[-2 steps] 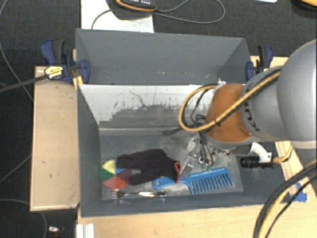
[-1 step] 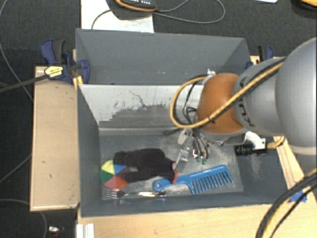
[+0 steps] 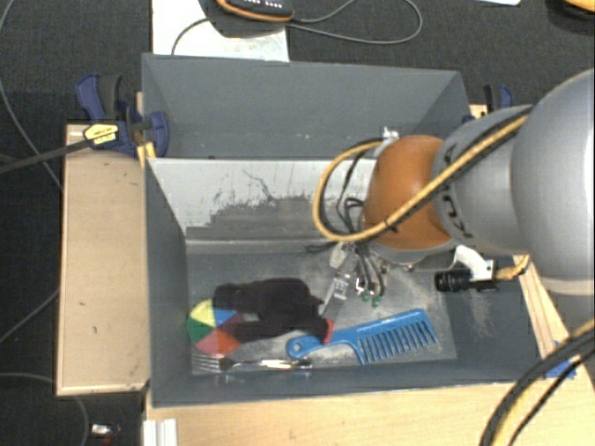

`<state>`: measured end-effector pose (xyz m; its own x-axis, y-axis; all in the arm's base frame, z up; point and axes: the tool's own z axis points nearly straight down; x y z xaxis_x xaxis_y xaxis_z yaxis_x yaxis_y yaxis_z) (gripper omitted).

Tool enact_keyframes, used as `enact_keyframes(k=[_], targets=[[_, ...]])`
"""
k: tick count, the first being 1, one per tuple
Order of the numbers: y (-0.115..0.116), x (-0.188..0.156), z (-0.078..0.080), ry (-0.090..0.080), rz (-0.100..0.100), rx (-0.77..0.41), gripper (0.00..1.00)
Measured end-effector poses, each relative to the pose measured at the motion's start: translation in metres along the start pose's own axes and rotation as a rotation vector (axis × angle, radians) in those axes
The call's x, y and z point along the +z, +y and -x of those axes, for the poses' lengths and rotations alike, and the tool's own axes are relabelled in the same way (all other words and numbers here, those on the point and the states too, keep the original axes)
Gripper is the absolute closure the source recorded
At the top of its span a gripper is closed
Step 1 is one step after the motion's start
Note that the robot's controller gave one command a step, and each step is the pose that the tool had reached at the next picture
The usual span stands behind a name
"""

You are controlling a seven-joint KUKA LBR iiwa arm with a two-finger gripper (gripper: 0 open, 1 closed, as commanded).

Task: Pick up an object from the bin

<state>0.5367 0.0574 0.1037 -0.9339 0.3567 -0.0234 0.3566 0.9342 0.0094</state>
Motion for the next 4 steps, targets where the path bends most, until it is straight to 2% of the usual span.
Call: enact_keyframes(k=[1,2,3,4], targets=[[0.038,0.014,-0.029,0.0,0.002,0.191,0.0],[0.048,0.026,-0.045,0.003,-0.002,0.315,0.0],[0.059,0.028,-0.034,0.0,0.003,0.284,0.0],[0.05,0.033,-0.038,0.003,-0.002,0.492,1.0]])
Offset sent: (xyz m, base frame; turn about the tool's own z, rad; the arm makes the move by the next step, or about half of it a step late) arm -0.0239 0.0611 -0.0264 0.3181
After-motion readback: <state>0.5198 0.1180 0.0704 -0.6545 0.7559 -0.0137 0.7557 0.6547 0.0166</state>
